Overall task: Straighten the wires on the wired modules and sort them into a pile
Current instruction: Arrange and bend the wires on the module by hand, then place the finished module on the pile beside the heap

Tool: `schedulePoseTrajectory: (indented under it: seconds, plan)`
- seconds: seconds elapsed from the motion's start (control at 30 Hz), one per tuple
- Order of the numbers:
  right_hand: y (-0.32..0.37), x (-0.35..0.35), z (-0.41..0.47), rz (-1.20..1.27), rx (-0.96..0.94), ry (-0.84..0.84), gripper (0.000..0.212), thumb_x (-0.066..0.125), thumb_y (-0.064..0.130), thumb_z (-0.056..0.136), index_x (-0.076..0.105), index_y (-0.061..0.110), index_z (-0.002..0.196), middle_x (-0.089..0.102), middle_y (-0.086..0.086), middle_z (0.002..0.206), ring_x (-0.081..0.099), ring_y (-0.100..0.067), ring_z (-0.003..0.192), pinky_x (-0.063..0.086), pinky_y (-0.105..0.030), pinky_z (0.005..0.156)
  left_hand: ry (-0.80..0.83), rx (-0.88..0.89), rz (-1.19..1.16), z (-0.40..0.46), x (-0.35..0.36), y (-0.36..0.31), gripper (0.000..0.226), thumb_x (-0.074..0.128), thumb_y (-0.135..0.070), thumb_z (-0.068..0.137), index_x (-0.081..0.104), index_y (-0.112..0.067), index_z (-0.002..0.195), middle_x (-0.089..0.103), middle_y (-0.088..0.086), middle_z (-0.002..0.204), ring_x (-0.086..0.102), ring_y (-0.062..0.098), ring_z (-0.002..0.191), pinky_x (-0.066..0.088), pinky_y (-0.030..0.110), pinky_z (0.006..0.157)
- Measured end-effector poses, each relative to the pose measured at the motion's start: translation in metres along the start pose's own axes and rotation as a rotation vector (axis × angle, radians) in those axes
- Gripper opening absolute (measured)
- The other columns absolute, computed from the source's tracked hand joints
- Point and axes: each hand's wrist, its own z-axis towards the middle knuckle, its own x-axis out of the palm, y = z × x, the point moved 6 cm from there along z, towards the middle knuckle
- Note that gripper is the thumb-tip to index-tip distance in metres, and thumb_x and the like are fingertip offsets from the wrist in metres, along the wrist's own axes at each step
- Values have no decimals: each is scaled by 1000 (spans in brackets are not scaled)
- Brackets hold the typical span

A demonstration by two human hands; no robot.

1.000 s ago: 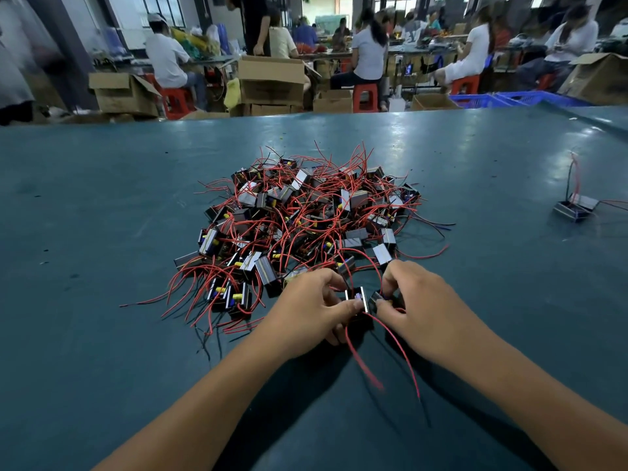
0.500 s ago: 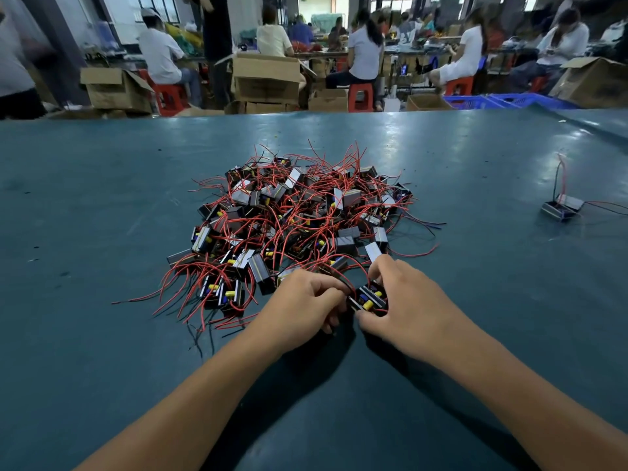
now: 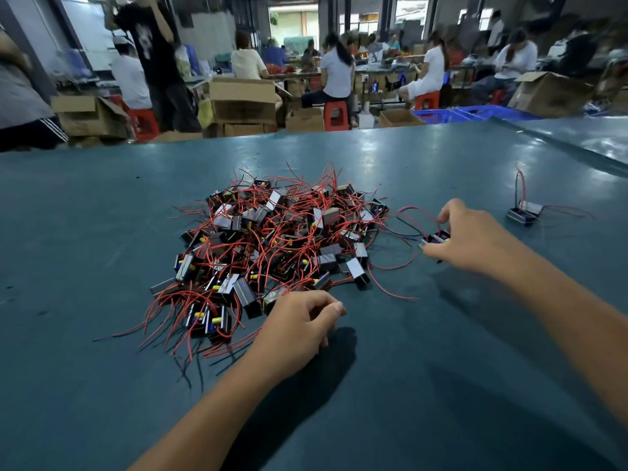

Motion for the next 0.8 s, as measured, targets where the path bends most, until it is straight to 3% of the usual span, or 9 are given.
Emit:
schedulePoseTrajectory:
  seconds: [0.07,0.13,0.27,0.37,0.47,0.53,0.6,0.67,0.8]
  plan:
    - [-18,3,29,-73,10,6,56,78,37,78,47,6,113,63,-16,102,55,-32,90,44,-37,73,24,25,7,-2,-1,-3,22,56,-34,101,72,-27,88,69,-9,72,58,6,53,45,19,54]
    - [-39,-2,53,-190,75,-31,60,76,36,81,45,1,119,60,-23,116,58,-38,104,49,-42,86,26,50,5,-3,-1,-8,22,56,-37,101,73,-28,89,68,-12,73,56,4,55,44,22,56]
    - [-60,-12,67,-412,312,-117,79,70,48,84,35,3,138,47,-22,139,46,-37,129,35,-47,107,-40,67,-1,-4,-7,-11,23,54,-36,101,73,-28,90,66,-14,71,52,1,57,43,21,57]
    - [-7,12,61,-312,40,-122,55,67,46,88,52,9,126,59,-17,128,56,-34,119,42,-44,101,-61,55,-7,-4,-10,-10,23,55,-34,101,73,-27,88,65,-12,69,51,3,55,42,21,56]
    - [50,46,38,-7,-192,54,32,62,39,94,65,8,103,69,-14,107,62,-31,100,49,-38,85,-65,43,-2,-4,-10,-9,23,56,-32,101,73,-25,88,65,-6,68,51,3,55,42,20,55]
    - [71,56,25,-16,-222,38,40,59,47,93,62,8,94,68,-10,93,62,-31,89,49,-39,76,-65,36,-3,-4,-10,-8,23,56,-31,101,74,-24,88,64,-7,67,52,2,55,42,20,55]
    - [84,50,14,-109,-214,-177,43,58,52,92,56,10,103,64,-7,95,61,-30,90,47,-39,76,-66,32,-8,-5,-12,-8,23,56,-31,101,73,-25,88,64,-5,66,52,4,55,43,23,55]
    - [93,46,2,-131,-213,-285,47,57,54,91,51,11,109,64,-8,100,61,-31,92,43,-38,72,-79,31,-11,-5,-15,-8,23,55,-32,101,73,-25,88,66,-2,69,54,7,56,44,26,55]
    - [96,63,-16,-186,-202,-147,75,56,71,82,35,13,124,63,-5,93,65,-30,87,42,-35,61,-112,47,-29,-4,-20,-9,24,56,-29,101,73,-21,87,66,3,68,53,9,55,43,30,55]
